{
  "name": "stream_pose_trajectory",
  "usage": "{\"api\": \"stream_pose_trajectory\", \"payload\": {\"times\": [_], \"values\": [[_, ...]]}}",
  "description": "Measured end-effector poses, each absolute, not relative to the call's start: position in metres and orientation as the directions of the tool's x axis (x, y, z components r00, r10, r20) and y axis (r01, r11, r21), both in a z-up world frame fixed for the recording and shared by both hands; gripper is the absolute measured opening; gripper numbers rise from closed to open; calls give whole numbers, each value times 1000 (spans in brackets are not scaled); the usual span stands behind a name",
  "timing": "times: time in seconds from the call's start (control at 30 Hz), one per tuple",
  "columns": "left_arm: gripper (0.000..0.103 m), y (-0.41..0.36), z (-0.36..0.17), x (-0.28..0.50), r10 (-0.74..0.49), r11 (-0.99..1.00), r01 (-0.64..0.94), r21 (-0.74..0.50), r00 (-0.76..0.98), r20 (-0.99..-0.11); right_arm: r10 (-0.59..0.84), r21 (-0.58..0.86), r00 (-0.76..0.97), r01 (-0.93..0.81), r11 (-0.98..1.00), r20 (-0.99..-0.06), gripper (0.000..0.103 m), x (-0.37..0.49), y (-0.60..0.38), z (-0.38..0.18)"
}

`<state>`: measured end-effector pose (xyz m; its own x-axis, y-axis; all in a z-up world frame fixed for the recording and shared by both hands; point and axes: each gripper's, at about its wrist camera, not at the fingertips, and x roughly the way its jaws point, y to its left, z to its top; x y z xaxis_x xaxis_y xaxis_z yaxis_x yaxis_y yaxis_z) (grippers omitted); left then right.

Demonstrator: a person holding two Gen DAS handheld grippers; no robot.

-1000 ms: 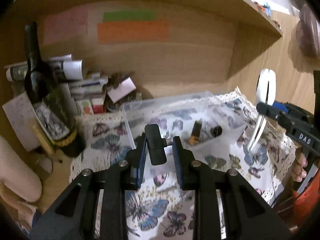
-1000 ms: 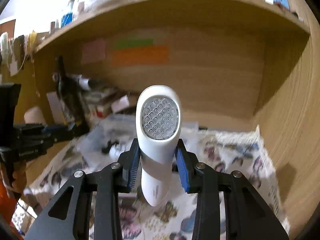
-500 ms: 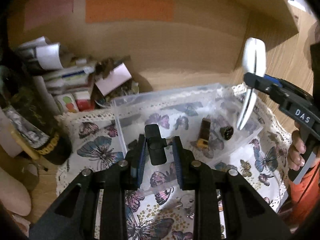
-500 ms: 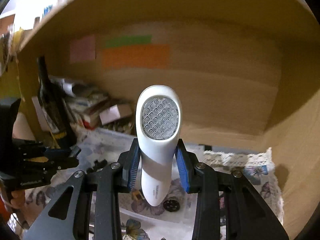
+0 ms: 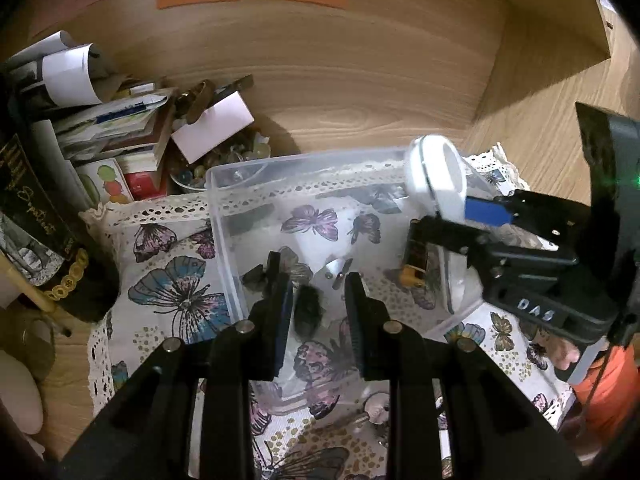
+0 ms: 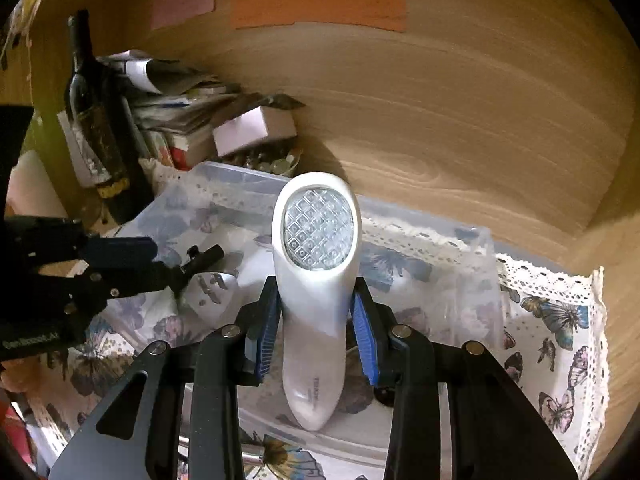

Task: Organize rigid objects
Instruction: 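Lower the trimmer into the box with the right tool while the left releases the black piece inside, then grasp the silver metal cylinder with the right tool while the left tool grasps the keys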

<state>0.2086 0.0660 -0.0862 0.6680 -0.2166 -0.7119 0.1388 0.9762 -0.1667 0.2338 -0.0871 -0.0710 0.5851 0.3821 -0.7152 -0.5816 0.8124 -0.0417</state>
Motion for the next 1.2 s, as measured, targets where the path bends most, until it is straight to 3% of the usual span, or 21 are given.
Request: {"api": "stream_pose_trajectory", "payload": {"times": [0.17,0.37,0.53,0.67,0.97,1.2], "values": [[28,65,-82,206,-215,977,134,-168,672,-709,385,-16,561,-580,815,-733,32,232,-89,-73],[44,66,-68,192,-195,980,119,-157,704,-683,397,-23,588,-578,816,-705,36,213,-101,-56],[82,68,-52,172,-204,978,130,-161,732,-650,431,-43,623,-598,800,-653,53,184,-114,-35],[83,66,-56,160,-197,980,134,-145,724,-661,445,-44,629,-606,794,-638,66,165,-122,-34],[81,37,-100,145,-203,976,189,-105,632,-748,399,-59,611,-591,804,-683,70,136,-145,-58],[55,-5,-135,150,-223,959,271,-85,535,-815,360,-68,597,-574,816,-717,70,126,-164,-70]]}}
